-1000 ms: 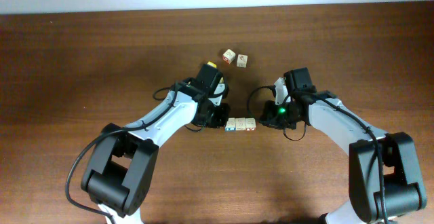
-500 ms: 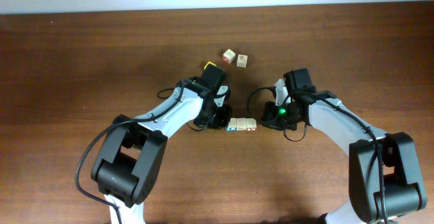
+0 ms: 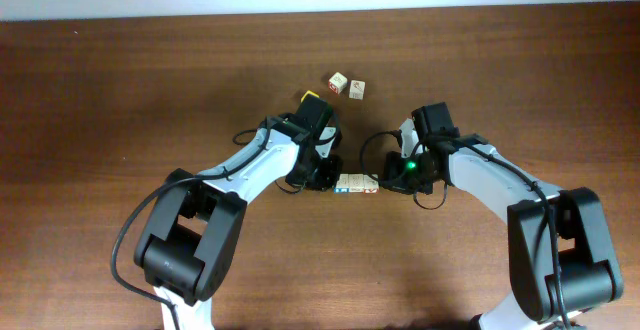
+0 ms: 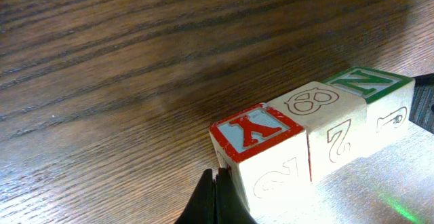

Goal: Rotate 3 blocks

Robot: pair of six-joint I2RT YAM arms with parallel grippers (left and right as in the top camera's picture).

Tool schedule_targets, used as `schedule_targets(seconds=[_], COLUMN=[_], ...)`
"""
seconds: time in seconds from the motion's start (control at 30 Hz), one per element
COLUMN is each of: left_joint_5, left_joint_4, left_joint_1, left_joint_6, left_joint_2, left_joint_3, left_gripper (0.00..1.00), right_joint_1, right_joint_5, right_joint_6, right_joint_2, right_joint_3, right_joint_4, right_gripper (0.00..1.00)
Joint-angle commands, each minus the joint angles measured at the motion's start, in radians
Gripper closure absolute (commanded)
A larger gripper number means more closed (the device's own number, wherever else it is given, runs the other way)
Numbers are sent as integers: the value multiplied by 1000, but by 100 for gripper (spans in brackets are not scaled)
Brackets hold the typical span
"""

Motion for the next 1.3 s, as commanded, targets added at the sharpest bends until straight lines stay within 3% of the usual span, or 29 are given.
schedule_targets(seconds=[0.0, 0.33, 1.27], left_joint_5=[19, 19, 22], left_joint_4=[-4, -3, -10], left_joint_1=[3, 3, 7], left_joint_6=[16, 16, 16], left_joint_2=[3, 3, 3], left_joint_3=[21, 21, 26], left_gripper=[100, 100, 100], right_joint_1=[10, 79, 223], right_joint_5=[-46, -53, 11], right_joint_6=[-3, 10, 99], right_joint_2=[-16, -98, -97], right_joint_3=[-7, 24, 103], right_joint_4=[4, 10, 55], right_gripper=[96, 96, 96])
